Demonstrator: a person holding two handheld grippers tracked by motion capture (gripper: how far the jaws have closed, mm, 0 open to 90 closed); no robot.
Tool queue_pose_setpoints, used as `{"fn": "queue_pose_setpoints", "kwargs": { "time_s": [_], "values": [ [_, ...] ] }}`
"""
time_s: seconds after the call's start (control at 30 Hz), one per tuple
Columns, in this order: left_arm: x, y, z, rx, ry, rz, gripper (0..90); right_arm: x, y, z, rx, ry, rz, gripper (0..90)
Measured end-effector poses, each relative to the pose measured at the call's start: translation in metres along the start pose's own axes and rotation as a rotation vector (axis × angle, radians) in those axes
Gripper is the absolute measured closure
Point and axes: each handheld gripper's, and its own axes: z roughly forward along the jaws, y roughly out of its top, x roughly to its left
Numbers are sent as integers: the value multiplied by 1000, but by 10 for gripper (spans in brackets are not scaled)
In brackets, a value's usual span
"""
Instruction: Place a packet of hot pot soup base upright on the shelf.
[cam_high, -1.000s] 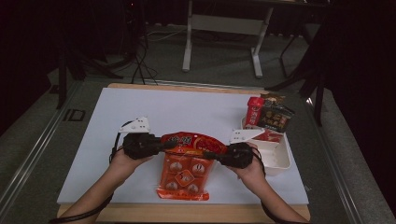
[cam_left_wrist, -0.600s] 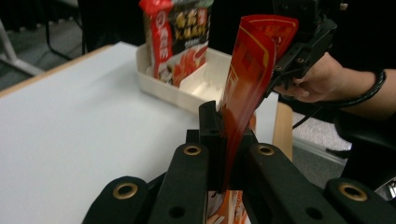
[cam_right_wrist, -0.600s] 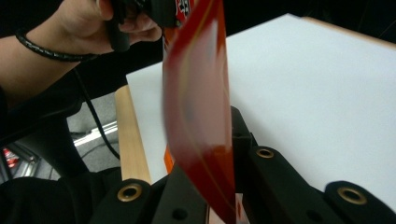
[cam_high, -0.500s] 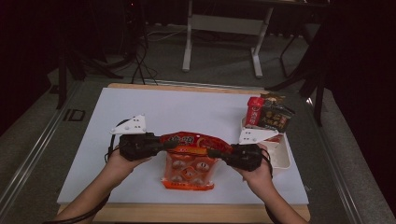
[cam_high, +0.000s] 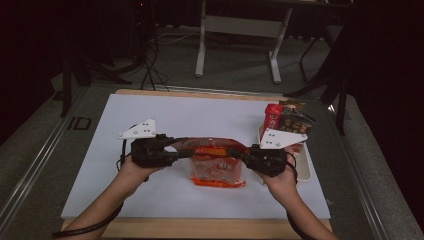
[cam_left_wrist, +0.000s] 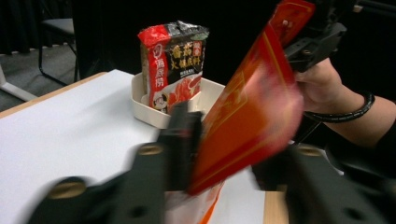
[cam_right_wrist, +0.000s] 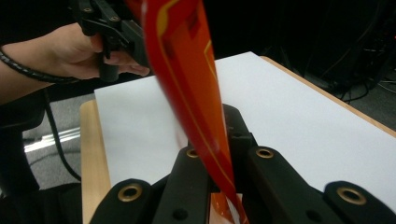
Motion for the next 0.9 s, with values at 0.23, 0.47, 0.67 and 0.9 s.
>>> {"fn": "queue_pose_setpoints", "kwargs": {
  "time_s": [0.23, 0.47, 0.67, 0.9],
  "values": [
    [6, -4, -4, -38, 28, -61, 214, -4, 5, -7, -22, -17, 9, 900],
    [6, -11, -6, -2, 78, -58, 73, -8, 14, -23, -69, -40, 13, 900],
    [8, -21, -8, -2, 101, -72, 15, -15, 24, -42, -107, -63, 17, 900],
    [11, -33, -15, -5, 107, -100, 3, -31, 35, -70, -150, -110, 36, 900]
  ]
}}
